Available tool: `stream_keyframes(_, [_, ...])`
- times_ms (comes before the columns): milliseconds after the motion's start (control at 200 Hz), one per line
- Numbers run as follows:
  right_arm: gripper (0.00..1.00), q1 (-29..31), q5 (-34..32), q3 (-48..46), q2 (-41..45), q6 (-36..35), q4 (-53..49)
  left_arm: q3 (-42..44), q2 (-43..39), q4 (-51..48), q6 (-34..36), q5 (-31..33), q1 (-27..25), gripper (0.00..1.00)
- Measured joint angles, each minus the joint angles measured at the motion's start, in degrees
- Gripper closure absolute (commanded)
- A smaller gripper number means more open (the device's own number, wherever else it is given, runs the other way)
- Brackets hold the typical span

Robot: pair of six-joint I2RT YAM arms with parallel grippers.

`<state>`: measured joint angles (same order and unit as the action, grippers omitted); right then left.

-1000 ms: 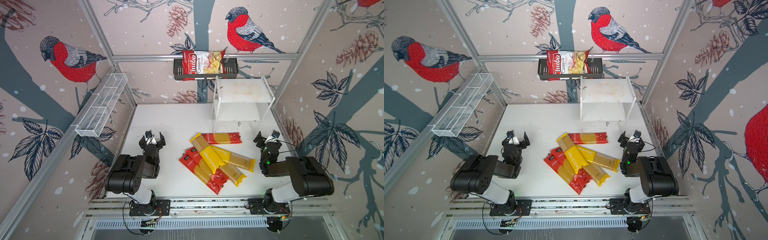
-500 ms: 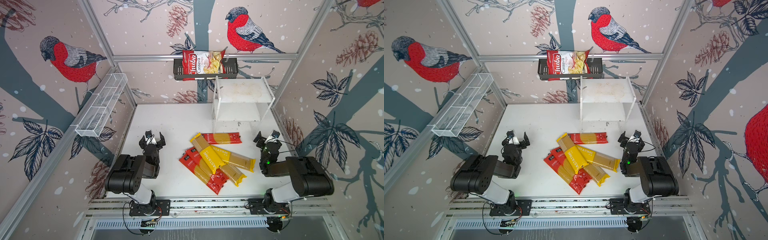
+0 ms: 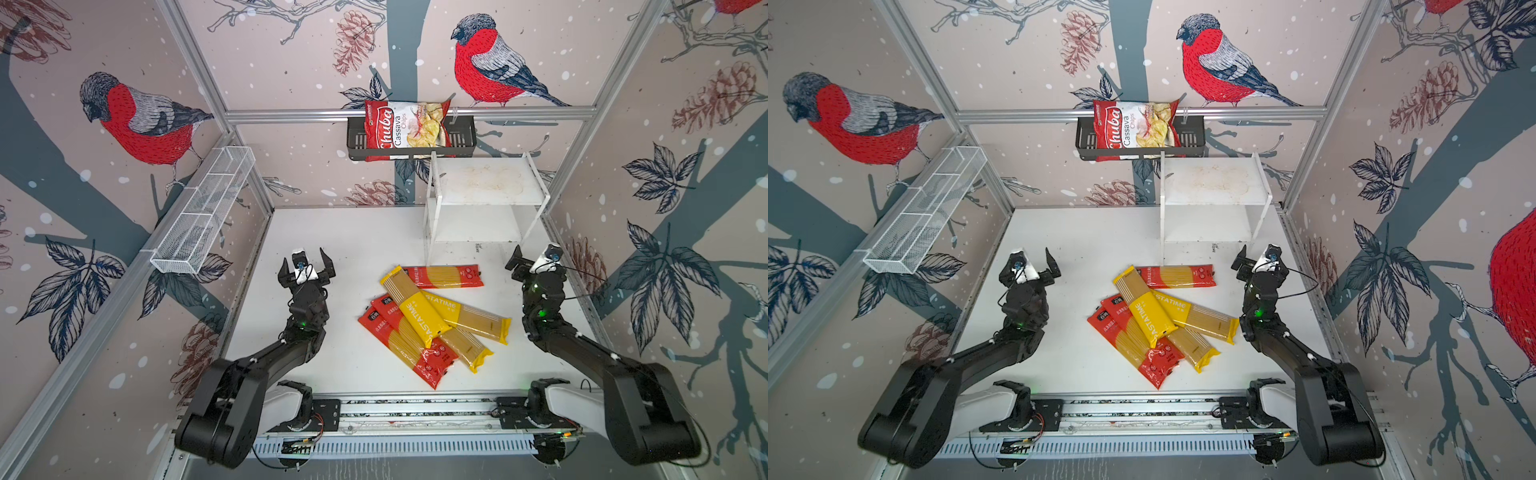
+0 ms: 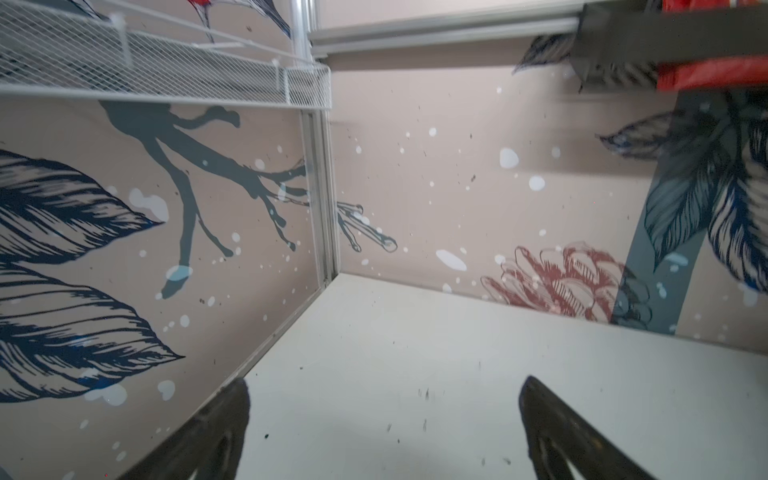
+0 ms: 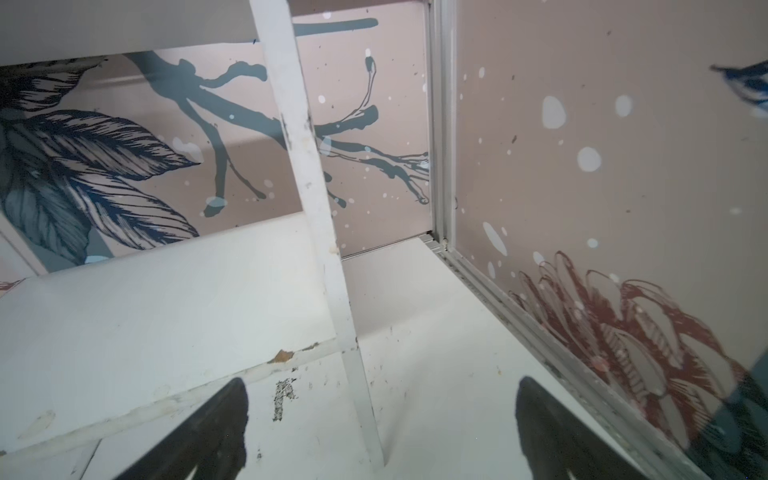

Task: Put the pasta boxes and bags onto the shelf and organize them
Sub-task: 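Reach both grippers toward the yellow PASTATIME spaghetti pack in the pile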

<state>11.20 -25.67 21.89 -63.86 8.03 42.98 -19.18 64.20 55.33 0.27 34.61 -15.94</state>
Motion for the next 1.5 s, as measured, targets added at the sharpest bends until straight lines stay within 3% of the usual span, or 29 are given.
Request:
stream_keyframes(105, [0.00,3.5,-3.3,6.9,3.5,4.4,-12.6,-5.1,-6.2,-13.6,-6.2,-0.1,-0.2,0.01])
stream_keyframes(190, [0.00,2.7,-3.1,11.7,5.4,13.7,-21.2,-8.9,-9.6,-23.5,-13.0,-0.9,-0.2,0.02])
stream_keyframes(270, [0.11,-1.4,4.4,12.4,6.5,19.1,-26.8,-9.9,-12.5,-29.3,-20.5,-4.9,1.1,0.08])
stream_keyframes(370, [0.12,-3.0,14.3,12.3,6.6,23.6,-31.5,-8.6,-15.4,-33.9,-28.1,-12.3,5.9,0.17])
stream_keyframes(445, [0.12,-1.2,19.1,14.6,5.9,25.1,-36.0,-11.4,-14.1,-39.3,-31.3,-16.7,6.3,0.19])
stream_keyframes(510, [0.13,1.0,21.1,17.1,4.1,25.4,-38.7,-15.4,-11.5,-43.8,-33.3,-18.3,3.6,0.19])
stream_keyframes(615, [0.16,5.2,25.4,20.7,-0.3,25.6,-44.4,-19.1,-7.7,-48.7,-35.8,-17.8,-6.3,0.19])
stream_keyframes(800, [0.20,13.5,29.0,23.1,-5.2,25.3,-52.3,-20.2,-0.2,-56.4,-42.9,-11.0,-23.7,0.19])
stream_keyframes(901, [0.22,16.6,31.1,24.4,-7.5,25.1,-54.5,-22.1,3.9,-57.1,-45.2,-8.9,-29.0,0.19])
stream_keyframes(1071, [0.25,17.4,32.3,25.0,-10.1,24.8,-56.1,-22.9,8.9,-56.7,-47.3,-9.6,-33.0,0.19])
stream_keyframes(1166, [0.32,17.1,33.9,25.1,-10.4,24.6,-56.8,-22.4,10.5,-56.3,-48.9,-11.0,-33.0,0.20])
stream_keyframes(1331, [0.49,11.3,39.9,25.0,-9.9,23.1,-57.8,-22.7,12.3,-56.0,-51.4,-16.1,-33.1,0.25])
stream_keyframes(1501, [0.53,11.4,46.8,25.1,-11.9,23.1,-58.0,-20.9,12.4,-53.7,-55.1,-21.6,-33.1,0.30])
